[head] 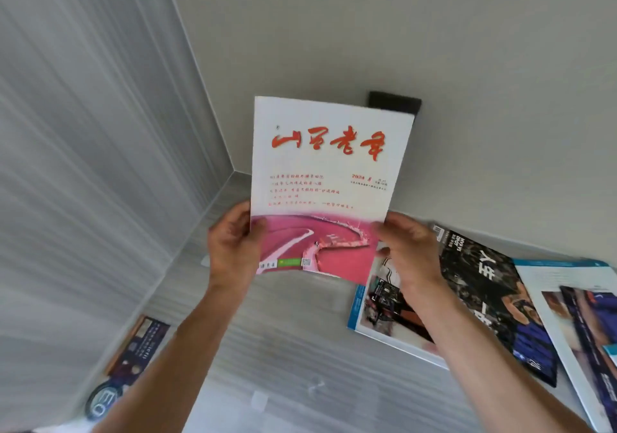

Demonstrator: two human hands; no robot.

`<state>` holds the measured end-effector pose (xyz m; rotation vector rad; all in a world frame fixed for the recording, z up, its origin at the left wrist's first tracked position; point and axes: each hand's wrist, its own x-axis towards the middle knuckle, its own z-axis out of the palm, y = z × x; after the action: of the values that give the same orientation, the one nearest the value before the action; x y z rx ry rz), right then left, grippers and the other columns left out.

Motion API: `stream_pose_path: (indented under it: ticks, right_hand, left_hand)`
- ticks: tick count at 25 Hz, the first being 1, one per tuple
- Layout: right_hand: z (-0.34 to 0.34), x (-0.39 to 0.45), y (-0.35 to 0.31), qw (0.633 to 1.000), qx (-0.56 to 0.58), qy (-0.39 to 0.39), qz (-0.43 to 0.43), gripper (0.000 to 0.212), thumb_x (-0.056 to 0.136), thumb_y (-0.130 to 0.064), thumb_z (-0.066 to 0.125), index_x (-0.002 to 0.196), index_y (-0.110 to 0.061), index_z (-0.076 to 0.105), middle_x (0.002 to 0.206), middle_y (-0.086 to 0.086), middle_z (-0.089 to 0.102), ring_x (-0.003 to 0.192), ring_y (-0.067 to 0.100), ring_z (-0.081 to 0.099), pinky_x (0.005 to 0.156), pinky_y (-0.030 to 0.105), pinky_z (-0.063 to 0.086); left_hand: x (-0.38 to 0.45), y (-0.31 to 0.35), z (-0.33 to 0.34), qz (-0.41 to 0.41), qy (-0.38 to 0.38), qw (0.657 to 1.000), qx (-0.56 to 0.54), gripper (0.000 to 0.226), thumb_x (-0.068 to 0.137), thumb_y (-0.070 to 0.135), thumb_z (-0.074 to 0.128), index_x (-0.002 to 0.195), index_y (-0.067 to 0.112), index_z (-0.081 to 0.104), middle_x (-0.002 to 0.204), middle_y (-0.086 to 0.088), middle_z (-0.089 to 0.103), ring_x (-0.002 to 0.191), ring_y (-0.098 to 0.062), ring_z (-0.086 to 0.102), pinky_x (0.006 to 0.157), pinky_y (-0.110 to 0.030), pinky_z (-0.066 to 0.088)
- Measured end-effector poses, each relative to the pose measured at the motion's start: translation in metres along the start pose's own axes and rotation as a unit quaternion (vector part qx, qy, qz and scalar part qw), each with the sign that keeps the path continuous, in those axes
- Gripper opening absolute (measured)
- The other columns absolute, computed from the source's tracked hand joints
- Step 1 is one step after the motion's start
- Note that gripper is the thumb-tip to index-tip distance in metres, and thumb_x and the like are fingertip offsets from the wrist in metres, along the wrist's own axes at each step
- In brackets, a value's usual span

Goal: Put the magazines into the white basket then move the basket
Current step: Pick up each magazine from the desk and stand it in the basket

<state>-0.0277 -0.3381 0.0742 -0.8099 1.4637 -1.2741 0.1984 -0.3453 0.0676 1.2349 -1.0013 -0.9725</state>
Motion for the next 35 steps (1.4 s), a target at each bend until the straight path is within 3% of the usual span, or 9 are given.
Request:
stream_pose_path:
  ticks: [2,7,13,18,23,27,29,31,35]
  right_hand:
    - [0.017,0.022,-0.017,0.999,0.003,0.015,-0.037,0.017,0.086,-0.007,0.069,0.099,-0.017,0.074,0.088,-0.005,0.076,0.068,0.004,0.071,0.054,0.02,0.056]
    - [0.048,0.073,0.0,0.994,-0.088,0.045,-0.048,0.026,0.084,-0.012,0.07,0.074,-0.036,0.074,0.084,-0.007,0.077,0.082,0.017,0.074,0.076,0.046,0.062]
    - [0.05,0.078,0.042,0.982,-0.178,0.065,-0.015,0.036,0.085,-0.005,0.06,0.082,-0.037,0.074,0.087,-0.013,0.076,0.074,0.012,0.071,0.075,0.043,0.062]
    - [0.045,0.086,0.05,0.96,-0.266,0.068,-0.048,0.032,0.086,-0.006,0.058,0.096,-0.029,0.077,0.08,-0.012,0.075,0.066,0.016,0.071,0.065,0.039,0.062]
    - [0.036,0.096,0.06,0.936,-0.345,0.043,-0.062,0.031,0.084,-0.004,0.056,0.094,-0.024,0.077,0.084,-0.005,0.077,0.057,0.011,0.066,0.05,0.021,0.05]
    - [0.036,0.091,0.061,0.943,-0.322,0.033,-0.075,0.037,0.089,-0.006,0.059,0.122,-0.021,0.061,0.112,-0.001,0.073,0.088,0.016,0.071,0.074,0.035,0.061]
    - [0.025,0.068,0.066,0.961,-0.257,0.04,-0.093,0.051,0.092,-0.012,0.061,0.138,-0.025,0.044,0.129,-0.008,0.062,0.097,0.014,0.069,0.08,0.03,0.06]
    - [-0.013,0.03,0.081,0.962,-0.245,0.068,-0.094,0.059,0.092,-0.009,0.06,0.143,-0.028,0.038,0.135,-0.011,0.055,0.101,0.009,0.066,0.081,0.022,0.058]
    - [-0.117,-0.042,0.128,0.944,-0.313,0.103,-0.011,0.07,0.084,-0.001,0.054,0.144,-0.032,0.037,0.144,-0.005,0.049,0.127,0.014,0.051,0.103,0.043,0.049]
  left_hand:
    - [0.041,0.011,0.008,0.001,0.054,0.997,0.06,0.034,0.087,-0.006,0.063,0.088,0.026,0.072,0.088,0.011,0.075,0.086,-0.016,0.072,0.073,-0.028,0.059]
    - [0.096,-0.013,0.016,-0.012,0.047,0.958,0.282,0.021,0.094,0.007,0.057,0.103,0.015,0.073,0.102,-0.003,0.075,0.078,-0.011,0.066,0.058,-0.017,0.051]
    - [0.095,-0.047,0.003,-0.043,0.029,0.904,0.425,0.019,0.087,0.001,0.061,0.089,0.012,0.076,0.093,-0.006,0.077,0.069,-0.015,0.064,0.049,-0.011,0.036]
    - [0.102,-0.053,0.008,-0.039,0.001,0.877,0.48,0.016,0.085,-0.002,0.062,0.078,0.008,0.072,0.093,-0.012,0.076,0.075,-0.022,0.069,0.06,-0.024,0.048]
    - [0.113,-0.061,0.012,-0.024,-0.023,0.861,0.507,0.007,0.085,0.002,0.067,0.086,0.008,0.065,0.096,-0.01,0.074,0.084,-0.026,0.07,0.069,-0.034,0.058]
    - [0.098,-0.062,0.018,-0.003,-0.019,0.866,0.5,0.035,0.089,0.008,0.063,0.12,0.01,0.046,0.122,-0.014,0.065,0.103,-0.035,0.067,0.08,-0.046,0.06]
    - [0.069,-0.06,0.018,0.042,-0.011,0.88,0.473,0.053,0.087,0.01,0.063,0.134,0.014,0.041,0.135,-0.012,0.057,0.116,-0.035,0.059,0.089,-0.047,0.054]
    - [0.019,-0.061,0.036,0.091,-0.055,0.911,0.398,0.06,0.087,0.008,0.063,0.142,0.012,0.04,0.142,-0.013,0.052,0.127,-0.032,0.052,0.102,-0.042,0.045]
    - [-0.081,-0.071,0.095,0.109,-0.227,0.914,0.318,0.071,0.087,-0.004,0.056,0.151,0.016,0.032,0.15,-0.006,0.044,0.135,-0.016,0.042,0.107,-0.003,0.021]
